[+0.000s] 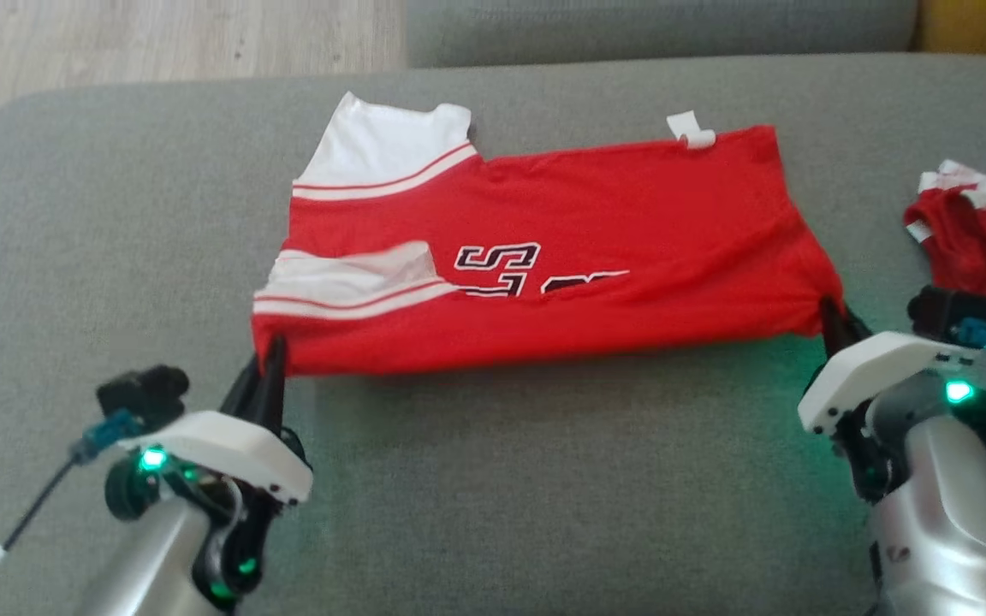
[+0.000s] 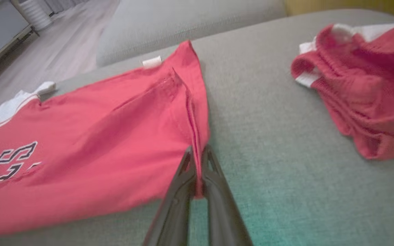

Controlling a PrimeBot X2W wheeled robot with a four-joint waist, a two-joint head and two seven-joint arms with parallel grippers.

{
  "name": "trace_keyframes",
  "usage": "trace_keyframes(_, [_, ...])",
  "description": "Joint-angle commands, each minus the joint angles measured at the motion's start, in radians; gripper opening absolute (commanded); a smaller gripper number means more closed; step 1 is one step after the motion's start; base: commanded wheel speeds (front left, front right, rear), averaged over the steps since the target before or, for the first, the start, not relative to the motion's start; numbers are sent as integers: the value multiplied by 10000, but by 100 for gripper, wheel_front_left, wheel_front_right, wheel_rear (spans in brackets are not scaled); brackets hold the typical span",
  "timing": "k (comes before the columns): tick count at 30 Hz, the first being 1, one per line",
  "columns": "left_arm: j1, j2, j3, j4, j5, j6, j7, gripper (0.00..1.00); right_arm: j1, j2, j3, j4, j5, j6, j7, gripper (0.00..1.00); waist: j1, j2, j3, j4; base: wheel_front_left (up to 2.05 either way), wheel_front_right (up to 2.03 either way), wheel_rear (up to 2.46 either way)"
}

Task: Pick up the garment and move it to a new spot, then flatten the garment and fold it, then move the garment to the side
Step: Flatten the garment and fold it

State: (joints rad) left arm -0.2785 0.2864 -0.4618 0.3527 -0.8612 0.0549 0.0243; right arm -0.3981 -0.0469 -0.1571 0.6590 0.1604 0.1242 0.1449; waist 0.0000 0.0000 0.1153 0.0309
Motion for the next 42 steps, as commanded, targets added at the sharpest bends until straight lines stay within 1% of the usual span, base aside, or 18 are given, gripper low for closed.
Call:
trace_keyframes(1, [-229, 391, 446, -450, 91, 90, -16, 0, -324, -34, 130, -428, 81, 65, -96, 0, 0, 0, -126, -45, 0, 0, 0])
trace_keyframes(5, [252, 860, 429, -1536, 132, 293, 342, 0, 242, -34, 7, -1168, 320, 65, 132, 0, 0, 0, -319, -87, 0, 0, 0])
trace_keyframes(10, [1350, 1241, 290, -2569, 41, 572, 731, 0, 1622, -34, -69, -2359, 776, 65, 303, 0, 0, 0, -346, -122, 0, 0, 0])
trace_keyframes(15, [2458, 1177, 291, -2856, -215, 804, 570, 0, 2927, -34, 65, -3060, 1380, 65, 209, 0, 0, 0, -271, -241, 0, 0, 0])
trace_keyframes(18, [2974, 858, 354, -2640, -421, 936, 222, 0, 3500, -34, -30, -3116, 1492, 65, -55, 0, 0, 0, -241, -306, 0, 0, 0])
trace_keyframes(19, [3037, 794, 353, -2582, -435, 946, 140, 0, 3589, -34, -17, -3094, 1477, 65, -83, 14, 0, 0, -242, -317, 0, 0, 0])
trace_keyframes(20, [3076, 750, 339, -2533, -426, 943, 69, 11, 3664, -34, 30, -3094, 1466, 65, -99, 35, 0, 0, -246, -328, 0, 0, 0])
trace_keyframes(21, [3099, 716, 325, -2494, -417, 938, 14, 30, 3721, -34, 53, -3108, 1482, 65, -128, 46, 0, 0, -247, -338, 0, 0, 0])
trace_keyframes(22, [3109, 690, 313, -2468, -411, 931, -26, 75, 3779, -34, 58, -3131, 1496, 65, -162, 95, 0, 0, -247, -341, 0, 0, 0])
trace_keyframes(23, [3095, 681, 304, -2462, -388, 927, -62, 100, 3840, -34, 48, -3164, 1480, 65, -190, 100, 0, 0, -247, -344, 0, 0, 0])
trace_keyframes(26, [2931, 819, 324, -2544, -269, 914, -79, 100, 3993, -34, -14, -3380, 1379, 65, -233, 100, 0, 0, -224, -373, 0, 0, 0])
trace_keyframes(28, [2670, 1051, 376, -2718, -139, 904, 9, 100, 4045, -34, -127, -3621, 1261, 65, -248, 100, 0, 0, -162, -414, 0, 0, 0])
trace_keyframes(30, [2219, 1401, 456, -2942, 55, 888, 192, 100, 4011, -34, -179, -3944, 1155, 65, -205, 100, 0, 0, -81, -468, 0, 0, 0])
trace_keyframes(31, [2219, 1401, 456, -2942, 55, 888, 192, 100, 4011, -34, -179, -3944, 1155, 65, -205, 100, 0, 0, -81, -468, 0, 0, 0])
trace_keyframes(32, [1930, 1594, 498, -3051, 162, 881, 323, 100, 3965, -34, -196, -4129, 1081, 65, -174, 100, 0, 0, -43, -496, 0, 0, 0])
trace_keyframes(36, [255, 2313, 672, -3428, 574, 780, 1040, 100, 3585, -34, -240, -4877, 874, 65, 52, 100, 0, 0, 241, -610, 0, 0, 0])
trace_keyframes(40, [-1877, 2720, 769, -3215, 932, 565, 1751, 100, 2871, -34, -100, -5533, 440, 65, 384, 100, 0, 0, 700, -856, 0, 0, 0])
trace_keyframes(42, [-2880, 2758, 758, -2884, 986, 377, 2078, 100, 2422, -34, 106, -5776, 291, 65, 552, 100, 0, 0, 1008, -1047, 0, 0, 0])
